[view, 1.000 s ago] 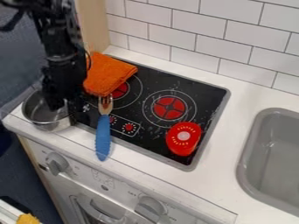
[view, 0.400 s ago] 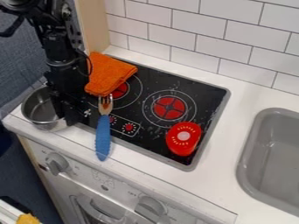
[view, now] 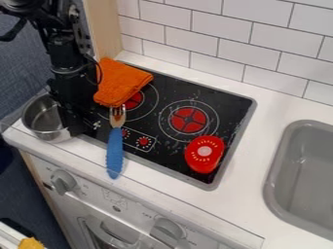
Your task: Move the pot to the right side of the right burner
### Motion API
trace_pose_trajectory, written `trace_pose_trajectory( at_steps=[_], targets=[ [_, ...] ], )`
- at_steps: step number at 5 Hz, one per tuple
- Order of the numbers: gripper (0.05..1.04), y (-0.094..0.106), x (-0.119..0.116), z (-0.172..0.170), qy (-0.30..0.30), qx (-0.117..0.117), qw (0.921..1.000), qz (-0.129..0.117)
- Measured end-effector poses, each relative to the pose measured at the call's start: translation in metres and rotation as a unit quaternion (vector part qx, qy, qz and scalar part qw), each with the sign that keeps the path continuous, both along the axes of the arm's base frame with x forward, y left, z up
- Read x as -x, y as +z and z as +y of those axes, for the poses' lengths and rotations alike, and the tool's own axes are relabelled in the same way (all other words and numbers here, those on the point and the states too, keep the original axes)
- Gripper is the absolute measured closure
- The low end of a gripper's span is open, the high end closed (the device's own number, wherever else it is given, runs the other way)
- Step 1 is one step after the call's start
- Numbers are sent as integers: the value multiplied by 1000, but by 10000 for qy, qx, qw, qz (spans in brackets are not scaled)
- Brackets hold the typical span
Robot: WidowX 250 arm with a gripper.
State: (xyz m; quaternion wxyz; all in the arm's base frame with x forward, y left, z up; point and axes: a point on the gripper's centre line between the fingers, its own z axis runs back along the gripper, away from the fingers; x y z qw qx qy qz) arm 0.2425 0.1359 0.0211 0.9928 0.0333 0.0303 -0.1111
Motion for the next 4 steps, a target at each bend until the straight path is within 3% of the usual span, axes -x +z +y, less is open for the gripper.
trace_pose_trajectory(
  at_steps=[1, 2, 3, 4],
  targets=[
    [1000, 7, 0, -1, 127, 149, 9998, -59],
    [1003, 55, -13, -13, 264, 252, 9962, -792],
    [1011, 98, -42, -55, -45, 281, 9878, -1534],
    [1012, 120, -70, -106, -442, 256, 9831, -1757]
  ],
)
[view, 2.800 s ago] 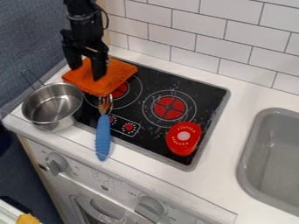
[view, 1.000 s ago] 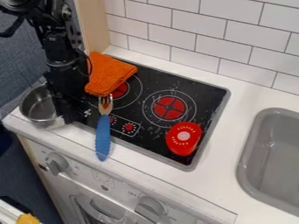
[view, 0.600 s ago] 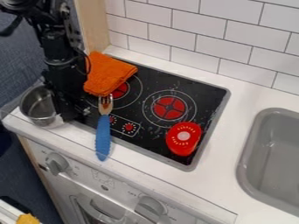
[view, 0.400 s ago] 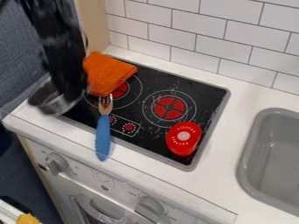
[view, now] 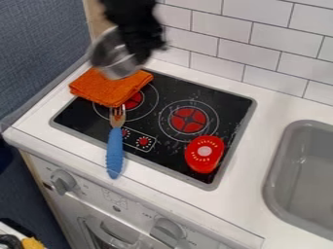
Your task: Move the pot to the right side of the right burner
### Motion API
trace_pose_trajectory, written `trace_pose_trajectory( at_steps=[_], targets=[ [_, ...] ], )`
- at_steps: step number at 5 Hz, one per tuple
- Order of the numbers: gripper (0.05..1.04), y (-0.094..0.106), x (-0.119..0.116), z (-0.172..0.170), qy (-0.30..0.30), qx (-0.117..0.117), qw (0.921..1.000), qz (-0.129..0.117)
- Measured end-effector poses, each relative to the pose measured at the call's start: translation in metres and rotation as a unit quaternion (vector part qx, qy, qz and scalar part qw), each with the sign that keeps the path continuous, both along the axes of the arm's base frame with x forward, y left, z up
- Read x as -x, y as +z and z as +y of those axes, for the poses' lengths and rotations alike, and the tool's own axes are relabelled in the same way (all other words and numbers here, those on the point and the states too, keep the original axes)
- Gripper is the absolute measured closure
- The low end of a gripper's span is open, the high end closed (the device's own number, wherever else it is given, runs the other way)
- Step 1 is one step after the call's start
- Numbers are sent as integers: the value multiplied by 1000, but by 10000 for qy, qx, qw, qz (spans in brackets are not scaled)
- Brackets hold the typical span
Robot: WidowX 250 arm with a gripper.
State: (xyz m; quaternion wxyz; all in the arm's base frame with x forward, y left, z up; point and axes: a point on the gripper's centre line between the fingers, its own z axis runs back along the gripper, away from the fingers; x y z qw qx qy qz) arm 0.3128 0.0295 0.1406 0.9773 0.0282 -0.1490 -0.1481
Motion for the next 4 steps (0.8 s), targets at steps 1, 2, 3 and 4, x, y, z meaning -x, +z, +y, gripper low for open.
trace_pose_trajectory(
  at_steps=[1, 2, 3, 4],
  targets=[
    [1012, -7, -17, -49, -165, -194, 9994, 249],
    [1012, -42, -26, -95, -108, -488, 9968, 618],
    [1012, -56, -28, -103, 12, -740, 9954, 603],
    [1012, -59, -28, -108, -158, -195, 9969, 744]
  ],
)
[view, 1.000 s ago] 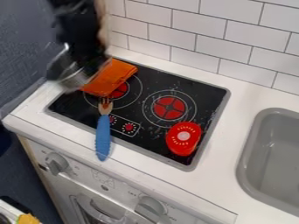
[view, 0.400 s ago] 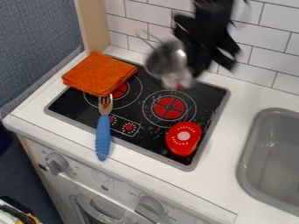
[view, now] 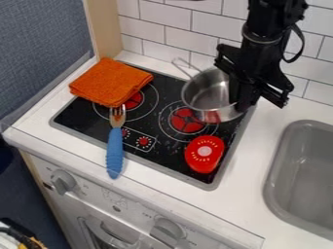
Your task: Move the pot to the right side of the right burner
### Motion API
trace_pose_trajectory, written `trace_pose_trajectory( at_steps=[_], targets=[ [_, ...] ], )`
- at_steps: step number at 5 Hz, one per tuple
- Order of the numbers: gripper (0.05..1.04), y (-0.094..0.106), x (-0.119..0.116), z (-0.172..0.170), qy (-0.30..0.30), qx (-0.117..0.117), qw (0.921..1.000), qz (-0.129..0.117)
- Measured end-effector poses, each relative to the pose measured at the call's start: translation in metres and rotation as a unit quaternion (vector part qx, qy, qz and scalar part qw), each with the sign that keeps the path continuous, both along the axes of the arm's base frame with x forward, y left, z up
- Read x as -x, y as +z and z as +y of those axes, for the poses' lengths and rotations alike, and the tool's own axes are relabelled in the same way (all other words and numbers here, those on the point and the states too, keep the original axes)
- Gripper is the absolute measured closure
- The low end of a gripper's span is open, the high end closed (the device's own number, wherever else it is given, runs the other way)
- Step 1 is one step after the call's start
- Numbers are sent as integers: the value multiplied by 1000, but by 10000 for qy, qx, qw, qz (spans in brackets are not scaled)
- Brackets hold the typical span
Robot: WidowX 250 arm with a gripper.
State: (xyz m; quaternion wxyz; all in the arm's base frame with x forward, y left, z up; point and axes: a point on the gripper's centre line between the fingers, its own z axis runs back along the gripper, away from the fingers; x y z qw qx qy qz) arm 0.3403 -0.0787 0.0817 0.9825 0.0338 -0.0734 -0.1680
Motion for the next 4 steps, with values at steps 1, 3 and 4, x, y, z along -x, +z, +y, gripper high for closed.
trace_pose_trajectory(
  at_steps=[1, 3, 4],
  targets=[
    [1012, 0, 2, 1, -209, 376, 9989, 188],
    [1012, 7, 2, -1, -278, 551, 9977, 295],
    [984, 8, 4, -1, -241, 545, 9975, 372]
  ],
)
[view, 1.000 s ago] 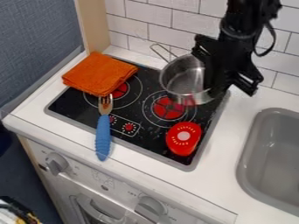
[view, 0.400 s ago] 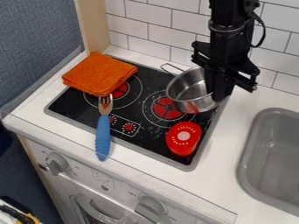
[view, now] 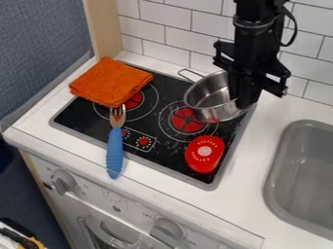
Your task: Move the pot to the right side of the right burner
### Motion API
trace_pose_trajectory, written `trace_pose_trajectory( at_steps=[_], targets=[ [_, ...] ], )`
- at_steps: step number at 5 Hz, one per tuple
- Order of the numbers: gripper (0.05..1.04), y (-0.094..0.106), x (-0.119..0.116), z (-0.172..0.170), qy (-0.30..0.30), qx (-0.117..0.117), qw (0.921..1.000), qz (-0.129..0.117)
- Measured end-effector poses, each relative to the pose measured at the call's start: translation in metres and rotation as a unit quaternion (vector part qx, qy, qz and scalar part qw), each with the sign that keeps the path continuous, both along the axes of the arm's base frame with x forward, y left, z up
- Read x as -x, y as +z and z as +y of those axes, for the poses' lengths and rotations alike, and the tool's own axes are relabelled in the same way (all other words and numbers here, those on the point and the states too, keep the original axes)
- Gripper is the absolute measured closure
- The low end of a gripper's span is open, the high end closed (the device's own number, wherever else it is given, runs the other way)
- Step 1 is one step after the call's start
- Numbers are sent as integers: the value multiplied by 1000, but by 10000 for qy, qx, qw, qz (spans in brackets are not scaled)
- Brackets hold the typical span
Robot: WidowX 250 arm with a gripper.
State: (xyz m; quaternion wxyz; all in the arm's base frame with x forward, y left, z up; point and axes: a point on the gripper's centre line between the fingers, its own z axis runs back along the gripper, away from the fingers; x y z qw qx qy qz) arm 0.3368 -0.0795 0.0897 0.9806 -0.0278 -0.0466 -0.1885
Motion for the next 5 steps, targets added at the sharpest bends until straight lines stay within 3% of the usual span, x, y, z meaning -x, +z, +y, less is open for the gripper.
trace_pose_trajectory(
  at_steps=[1, 3, 4, 5],
  targets=[
    [810, 3, -1, 0, 95, 10, 10000, 7],
    [226, 5, -1, 0, 375, -13, 9991, 175],
    [68, 4, 1, 1, 499, -66, 9985, 232],
    [73, 4, -3, -1, 667, -304, 9973, 35]
  ],
)
